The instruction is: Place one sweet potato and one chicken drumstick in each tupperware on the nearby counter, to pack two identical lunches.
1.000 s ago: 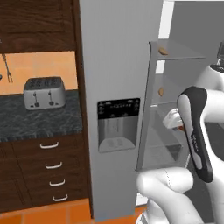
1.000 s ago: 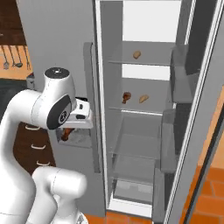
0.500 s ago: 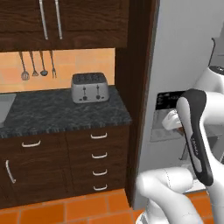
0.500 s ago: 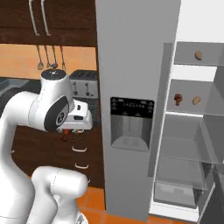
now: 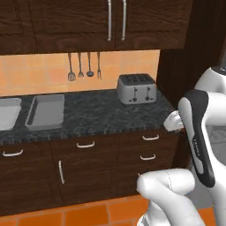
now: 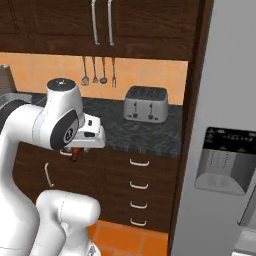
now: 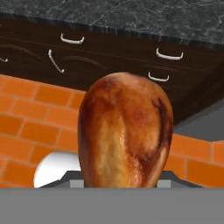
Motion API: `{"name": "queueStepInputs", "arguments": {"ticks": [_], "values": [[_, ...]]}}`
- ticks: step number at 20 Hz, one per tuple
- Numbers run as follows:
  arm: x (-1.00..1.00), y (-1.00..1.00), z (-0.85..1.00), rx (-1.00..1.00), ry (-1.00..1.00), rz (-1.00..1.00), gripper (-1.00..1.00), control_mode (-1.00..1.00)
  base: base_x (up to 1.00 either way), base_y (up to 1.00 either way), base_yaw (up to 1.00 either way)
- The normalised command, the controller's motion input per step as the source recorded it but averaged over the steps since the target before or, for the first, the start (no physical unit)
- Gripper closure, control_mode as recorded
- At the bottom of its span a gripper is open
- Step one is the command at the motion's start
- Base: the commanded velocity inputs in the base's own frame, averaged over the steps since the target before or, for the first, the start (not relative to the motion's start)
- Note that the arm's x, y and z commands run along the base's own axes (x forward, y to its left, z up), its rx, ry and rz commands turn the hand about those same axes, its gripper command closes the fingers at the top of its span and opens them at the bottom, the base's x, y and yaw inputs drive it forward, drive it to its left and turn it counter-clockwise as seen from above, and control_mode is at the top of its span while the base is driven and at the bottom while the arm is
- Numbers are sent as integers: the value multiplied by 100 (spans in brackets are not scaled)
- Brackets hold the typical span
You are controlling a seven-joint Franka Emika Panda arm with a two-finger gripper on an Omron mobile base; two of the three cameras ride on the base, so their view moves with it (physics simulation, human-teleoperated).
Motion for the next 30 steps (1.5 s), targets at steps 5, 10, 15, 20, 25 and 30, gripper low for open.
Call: {"name": "queueStepInputs", "arguments": {"ticks": [5,10,15,20,25,30], "values": [[0,0,0,0,0,0,100,100,70,100,0],[0,0,0,0,0,0,100,100,22,100,0],[0,0,0,0,0,0,100,100,74,70,0],[13,0,-10,0,0,0,100,-100,72,8,0],[66,28,-70,0,-1,0,100,-100,0,0,0],[93,60,-80,0,0,0,100,-100,0,0,0]]}}
